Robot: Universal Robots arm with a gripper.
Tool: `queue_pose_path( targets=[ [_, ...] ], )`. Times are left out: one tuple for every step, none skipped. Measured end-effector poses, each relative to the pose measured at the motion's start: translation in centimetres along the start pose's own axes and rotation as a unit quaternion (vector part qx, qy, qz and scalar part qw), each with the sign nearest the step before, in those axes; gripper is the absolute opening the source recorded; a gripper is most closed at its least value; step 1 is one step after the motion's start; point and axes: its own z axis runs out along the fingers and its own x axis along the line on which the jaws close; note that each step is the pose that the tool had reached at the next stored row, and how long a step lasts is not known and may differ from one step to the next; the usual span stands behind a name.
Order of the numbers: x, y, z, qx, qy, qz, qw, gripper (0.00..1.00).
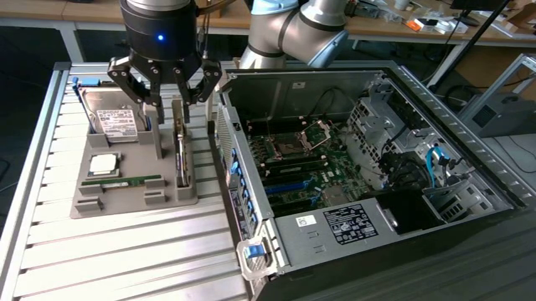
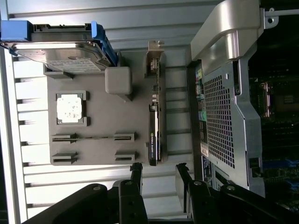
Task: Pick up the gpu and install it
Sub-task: 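Pick up the gpu and move the gpu toward the slot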
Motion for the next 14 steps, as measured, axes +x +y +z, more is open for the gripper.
queue_pose_path(
  targets=[
    [0.0,0.0,0.02,0.0,0.0,0.0,1.0,0.42],
    [0.0,0.0,0.04,0.0,0.0,0.0,1.0,0.42],
    [0.0,0.0,0.07,0.0,0.0,0.0,1.0,0.42],
    [0.0,0.0,0.1,-0.0001,0.0,0.0,1.0,0.42],
    [0.0,0.0,0.14,0.0,0.0,0.0,1.0,0.42],
    [0.01,-0.01,0.18,0.0,0.0,0.0,1.0,0.42],
    [0.01,-0.01,0.23,0.0,0.0,0.0,1.0,0.42],
    [0.01,-0.01,0.26,0.0,0.0,0.0,1.0,0.42],
    [0.01,-0.01,0.28,0.0,0.0,0.0,1.0,0.42],
    [0.01,-0.01,0.31,0.0,0.0,0.0,1.0,0.42],
    [0.01,-0.01,0.33,0.0,0.0,0.0,1.0,0.42],
    [0.01,-0.01,0.36,0.0,0.0,0.0,1.0,0.42],
    [0.01,-0.02,0.39,0.0,0.0,0.0,1.0,0.42],
    [0.01,-0.02,0.42,0.0,0.0,0.0,1.0,0.42]
  ],
)
